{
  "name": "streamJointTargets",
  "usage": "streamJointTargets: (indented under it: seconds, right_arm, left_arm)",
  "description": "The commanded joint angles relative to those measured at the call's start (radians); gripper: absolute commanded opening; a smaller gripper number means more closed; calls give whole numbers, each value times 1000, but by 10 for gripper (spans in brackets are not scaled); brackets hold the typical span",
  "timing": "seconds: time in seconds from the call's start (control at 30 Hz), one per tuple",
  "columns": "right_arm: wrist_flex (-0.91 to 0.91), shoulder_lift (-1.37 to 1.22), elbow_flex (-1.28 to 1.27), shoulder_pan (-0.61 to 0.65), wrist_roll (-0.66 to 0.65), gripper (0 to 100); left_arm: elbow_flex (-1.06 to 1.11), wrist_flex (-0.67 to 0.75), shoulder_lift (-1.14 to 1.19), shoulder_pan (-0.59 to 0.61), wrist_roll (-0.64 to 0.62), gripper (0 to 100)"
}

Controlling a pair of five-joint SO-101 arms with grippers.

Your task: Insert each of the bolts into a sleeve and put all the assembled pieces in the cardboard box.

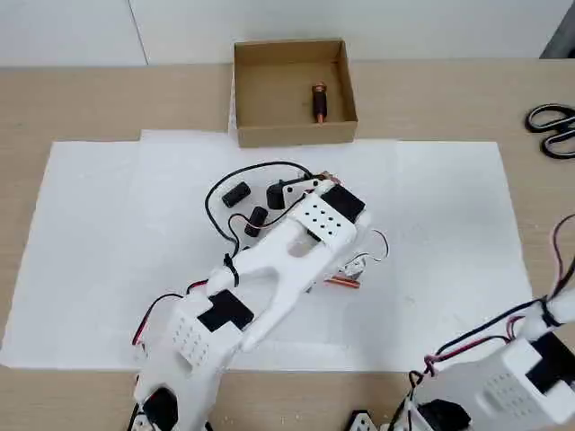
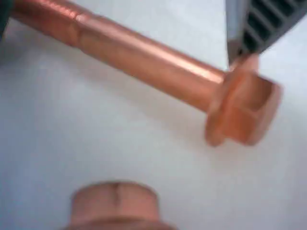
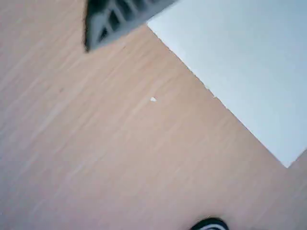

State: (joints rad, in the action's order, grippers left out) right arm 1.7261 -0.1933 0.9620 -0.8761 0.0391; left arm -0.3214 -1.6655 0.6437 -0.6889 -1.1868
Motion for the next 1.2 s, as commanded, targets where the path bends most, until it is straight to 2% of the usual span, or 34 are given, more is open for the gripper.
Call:
streamJointTargets:
  seconds: [0.0,0.13,0.33,0.73,1.0,1.17]
  right_arm:
    - [8,19,-2,10,-3,156]
    - [8,19,-2,10,-3,156]
    - [8,19,-2,12,-3,155]
    - [8,19,-2,12,-3,155]
    - [7,19,-2,12,-3,155]
    - [7,19,-2,12,-3,156]
  left_arm:
    - [-4,5,20,-2,-2,290]
    - [-5,3,20,-6,-5,230]
    - [-64,-52,23,-15,-5,4]
    - [-104,-75,20,-46,5,11]
    - [-196,-89,-41,-58,264,11]
    - [-196,-87,-140,0,562,11]
